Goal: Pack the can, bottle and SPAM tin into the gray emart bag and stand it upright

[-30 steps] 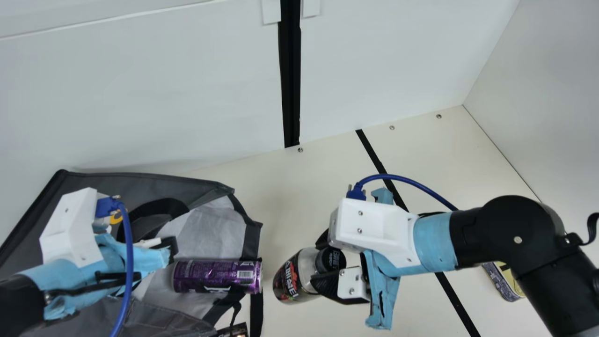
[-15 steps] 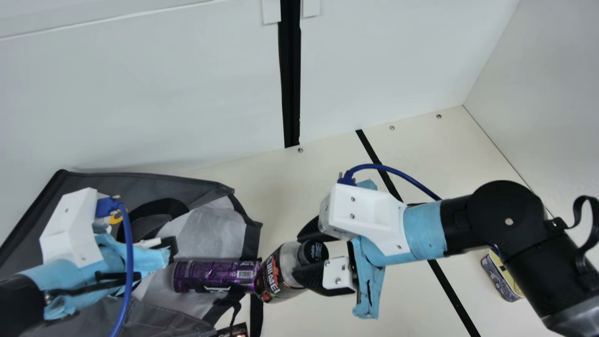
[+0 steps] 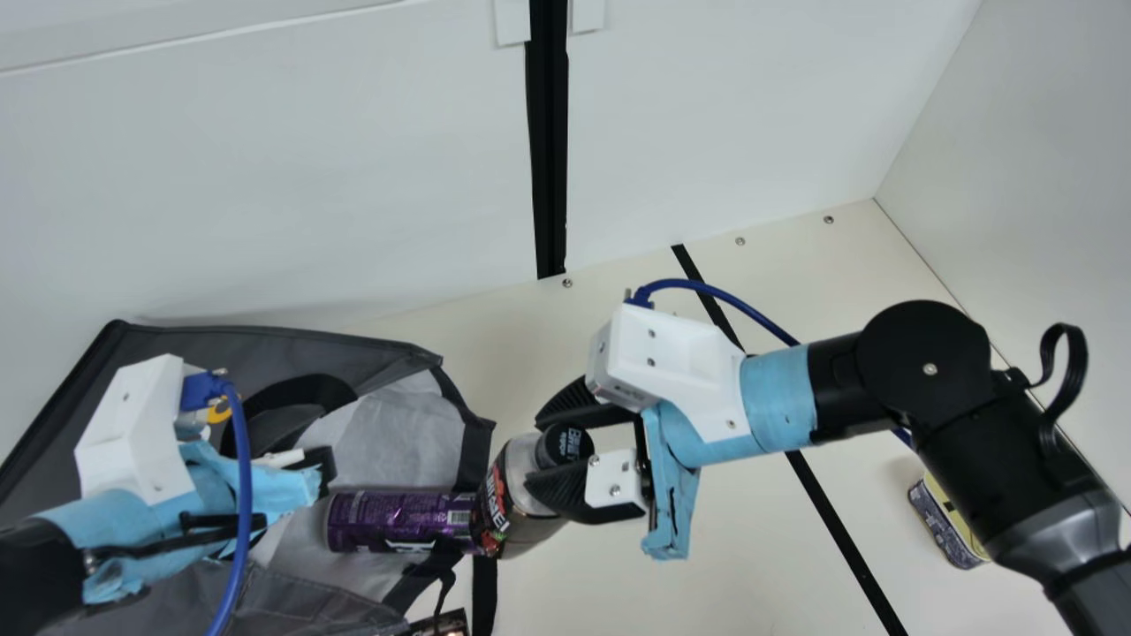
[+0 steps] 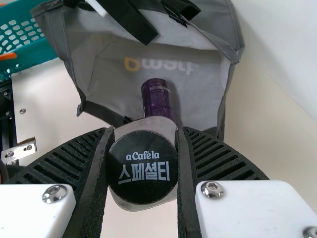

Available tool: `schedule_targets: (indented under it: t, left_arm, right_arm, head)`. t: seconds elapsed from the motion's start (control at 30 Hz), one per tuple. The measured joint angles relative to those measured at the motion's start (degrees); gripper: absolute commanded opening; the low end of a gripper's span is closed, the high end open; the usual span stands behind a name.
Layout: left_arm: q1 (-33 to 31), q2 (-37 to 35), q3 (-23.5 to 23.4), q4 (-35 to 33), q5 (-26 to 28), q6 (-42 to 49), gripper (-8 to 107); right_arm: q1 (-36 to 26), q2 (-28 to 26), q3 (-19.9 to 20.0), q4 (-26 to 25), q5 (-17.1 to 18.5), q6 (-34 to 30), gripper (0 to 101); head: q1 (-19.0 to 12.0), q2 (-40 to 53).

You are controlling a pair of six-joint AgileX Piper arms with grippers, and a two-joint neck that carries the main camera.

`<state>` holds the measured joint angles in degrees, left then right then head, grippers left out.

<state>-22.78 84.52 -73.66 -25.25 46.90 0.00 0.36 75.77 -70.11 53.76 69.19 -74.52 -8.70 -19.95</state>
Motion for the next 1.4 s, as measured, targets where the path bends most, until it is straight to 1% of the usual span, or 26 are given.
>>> schedule_targets:
  t: [0.67,1.07,1.4]
  left_arm:
    - [0.0,0.0,0.0,0.0,0.0,0.0,-8]
    - [0.0,0.0,0.0,0.0,0.0,0.0,-8]
    - [0.0,0.0,0.0,0.0,0.0,0.0,-8]
  right_arm:
    - [11.08,7.23,-0.99,5.16,-9.78,-0.14,0]
    - [16.43,13.0,-2.7,8.62,-14.27,-1.72,0]
    - [20.1,18.78,-5.04,11.28,-17.64,-3.46,0]
  head:
    - [0.0,0.0]
    - [0.0,0.0]
    - [0.0,0.09]
